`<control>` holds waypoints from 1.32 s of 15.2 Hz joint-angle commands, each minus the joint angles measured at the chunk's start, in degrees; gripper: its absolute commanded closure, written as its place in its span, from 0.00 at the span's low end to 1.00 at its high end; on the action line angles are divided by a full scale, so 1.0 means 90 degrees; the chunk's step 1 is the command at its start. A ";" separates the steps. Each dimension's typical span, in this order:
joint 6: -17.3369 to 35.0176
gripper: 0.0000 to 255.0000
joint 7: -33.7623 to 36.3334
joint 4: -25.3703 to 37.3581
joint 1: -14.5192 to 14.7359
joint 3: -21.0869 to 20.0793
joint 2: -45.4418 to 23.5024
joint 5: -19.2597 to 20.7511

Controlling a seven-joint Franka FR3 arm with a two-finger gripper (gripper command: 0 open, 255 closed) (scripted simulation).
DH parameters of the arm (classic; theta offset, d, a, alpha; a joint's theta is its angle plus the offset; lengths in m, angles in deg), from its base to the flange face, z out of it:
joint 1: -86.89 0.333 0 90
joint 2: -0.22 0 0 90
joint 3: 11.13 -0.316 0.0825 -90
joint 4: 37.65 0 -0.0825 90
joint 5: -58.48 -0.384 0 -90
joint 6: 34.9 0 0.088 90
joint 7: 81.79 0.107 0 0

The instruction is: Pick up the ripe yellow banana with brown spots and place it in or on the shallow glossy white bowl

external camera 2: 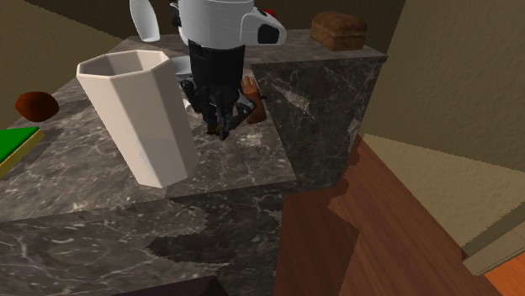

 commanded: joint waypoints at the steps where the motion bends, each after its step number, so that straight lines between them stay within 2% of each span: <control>1: -0.0173 1.00 0.0028 0.0182 -0.0002 0.0007 -0.0009 0.0012; 16: -0.1401 1.00 0.0233 0.1613 -0.0003 0.0059 -0.0196 0.0070; 20: -0.1305 1.00 0.0612 0.2062 0.0114 -0.0236 -0.0667 -0.0033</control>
